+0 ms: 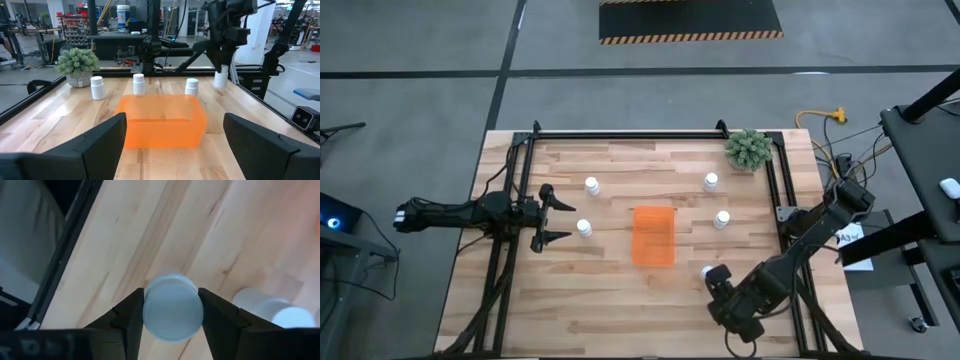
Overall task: Pick and place pill bottles into a basket
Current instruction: Put the white pill bottle into the orange bin
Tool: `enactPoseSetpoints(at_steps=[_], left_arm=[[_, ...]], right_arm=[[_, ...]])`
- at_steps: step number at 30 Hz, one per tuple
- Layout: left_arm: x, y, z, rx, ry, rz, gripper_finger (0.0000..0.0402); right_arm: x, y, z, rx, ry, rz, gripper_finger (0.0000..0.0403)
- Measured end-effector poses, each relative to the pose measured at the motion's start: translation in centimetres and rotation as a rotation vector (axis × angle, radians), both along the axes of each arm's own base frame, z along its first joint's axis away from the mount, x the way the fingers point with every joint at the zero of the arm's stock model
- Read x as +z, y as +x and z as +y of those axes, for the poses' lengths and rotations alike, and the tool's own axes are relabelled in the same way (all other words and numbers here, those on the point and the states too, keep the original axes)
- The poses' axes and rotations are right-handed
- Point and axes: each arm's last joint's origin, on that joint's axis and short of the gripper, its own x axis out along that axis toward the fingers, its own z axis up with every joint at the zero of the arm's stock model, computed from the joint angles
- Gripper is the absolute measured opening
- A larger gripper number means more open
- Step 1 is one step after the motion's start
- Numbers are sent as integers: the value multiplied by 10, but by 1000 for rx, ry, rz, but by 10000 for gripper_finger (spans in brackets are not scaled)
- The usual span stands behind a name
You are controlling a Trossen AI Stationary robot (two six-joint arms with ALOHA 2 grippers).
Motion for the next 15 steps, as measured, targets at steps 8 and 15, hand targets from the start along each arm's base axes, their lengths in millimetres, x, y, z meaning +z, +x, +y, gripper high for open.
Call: enactPoseSetpoints(at_steps=[8, 15], left_arm=[[0, 0, 0, 0, 0, 0, 315], [0, 0, 0, -1, 0, 0, 315]], right_arm=[[20, 20, -16, -55, 5, -21, 159], [39, 35, -33, -74, 1, -47, 157]])
